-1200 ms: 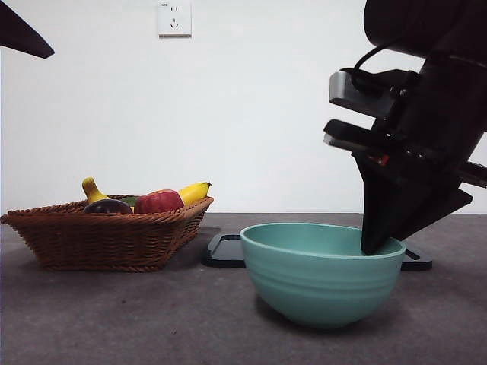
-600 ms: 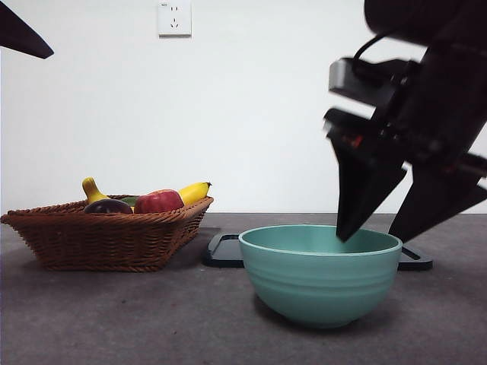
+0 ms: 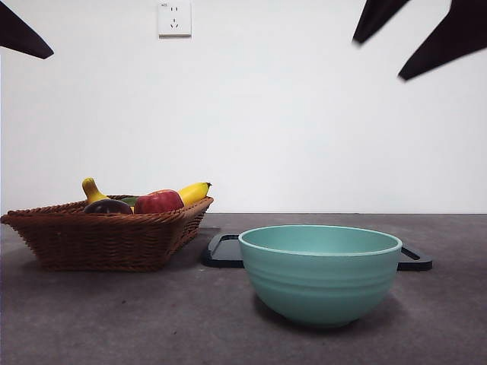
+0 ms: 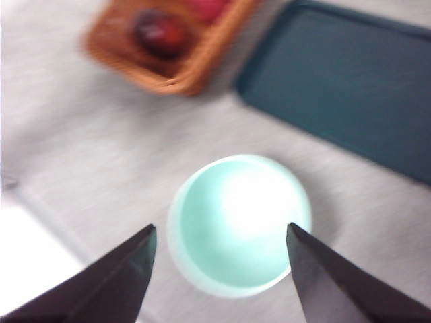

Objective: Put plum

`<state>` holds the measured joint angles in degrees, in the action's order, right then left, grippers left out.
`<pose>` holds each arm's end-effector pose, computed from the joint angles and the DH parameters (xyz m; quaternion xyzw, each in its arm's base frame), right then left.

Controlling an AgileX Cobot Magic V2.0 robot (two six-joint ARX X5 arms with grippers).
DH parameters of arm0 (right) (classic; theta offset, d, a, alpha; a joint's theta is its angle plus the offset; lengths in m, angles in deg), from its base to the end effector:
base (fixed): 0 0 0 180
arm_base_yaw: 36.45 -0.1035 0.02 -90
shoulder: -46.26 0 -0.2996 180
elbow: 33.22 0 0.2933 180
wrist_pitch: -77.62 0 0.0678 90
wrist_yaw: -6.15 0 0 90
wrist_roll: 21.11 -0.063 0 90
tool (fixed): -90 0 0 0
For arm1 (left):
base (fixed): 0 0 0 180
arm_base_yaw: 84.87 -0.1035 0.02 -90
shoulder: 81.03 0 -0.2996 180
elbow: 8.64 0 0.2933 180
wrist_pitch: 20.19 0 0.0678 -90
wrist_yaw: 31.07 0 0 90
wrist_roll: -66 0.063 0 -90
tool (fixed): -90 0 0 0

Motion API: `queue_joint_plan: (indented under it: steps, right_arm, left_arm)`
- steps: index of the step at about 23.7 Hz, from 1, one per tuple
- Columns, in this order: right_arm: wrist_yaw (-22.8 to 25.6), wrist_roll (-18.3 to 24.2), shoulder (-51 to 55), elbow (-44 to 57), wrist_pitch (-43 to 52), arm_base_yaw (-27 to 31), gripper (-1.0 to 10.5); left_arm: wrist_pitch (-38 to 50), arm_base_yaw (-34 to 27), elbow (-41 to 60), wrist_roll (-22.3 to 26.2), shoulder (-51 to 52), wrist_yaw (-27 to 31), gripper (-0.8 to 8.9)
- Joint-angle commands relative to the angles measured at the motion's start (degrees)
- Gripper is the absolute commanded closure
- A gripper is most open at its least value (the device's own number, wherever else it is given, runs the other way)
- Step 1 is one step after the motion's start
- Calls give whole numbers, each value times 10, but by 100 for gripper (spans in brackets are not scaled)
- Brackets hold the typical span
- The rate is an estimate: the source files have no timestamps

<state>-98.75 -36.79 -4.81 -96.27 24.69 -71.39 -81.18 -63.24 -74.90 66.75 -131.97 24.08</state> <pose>0.1677 0.1369 0.3131 0.0556 0.3951 0.3441 0.8500 0.1704 -0.1063 0.3281 -0.0394 0.3826 -0.4386 0.8122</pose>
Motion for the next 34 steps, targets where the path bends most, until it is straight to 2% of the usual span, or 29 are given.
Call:
queue_joint_plan:
  steps: [1,6,19,21,25,26,34]
  right_arm:
    - [-30,3,24,-10,-34,-5,637]
    - [-46,9,56,-10,-109,-6,637]
    - [-46,12,58,-10,-108,-5,638]
    - [-46,12,58,-10,-108,-5,663]
    - [-45,16,58,-10,-108,-5,927]
    - [-46,17,58,-10,-108,-5,943]
    - [-46,23,59,-10,-108,-5,942]
  left_arm:
    - [3,2,-6,7,-4,-3,380]
    - [-2,2,-6,7,-4,-3,380]
    - [-6,2,-6,7,-4,-3,382]
    - [-6,2,-6,7,-4,-3,437]
    - [-6,2,-6,7,-4,-3,753]
    - [-6,2,-6,7,-4,-3,810]
    - [-6,2,-6,7,-4,-3,804]
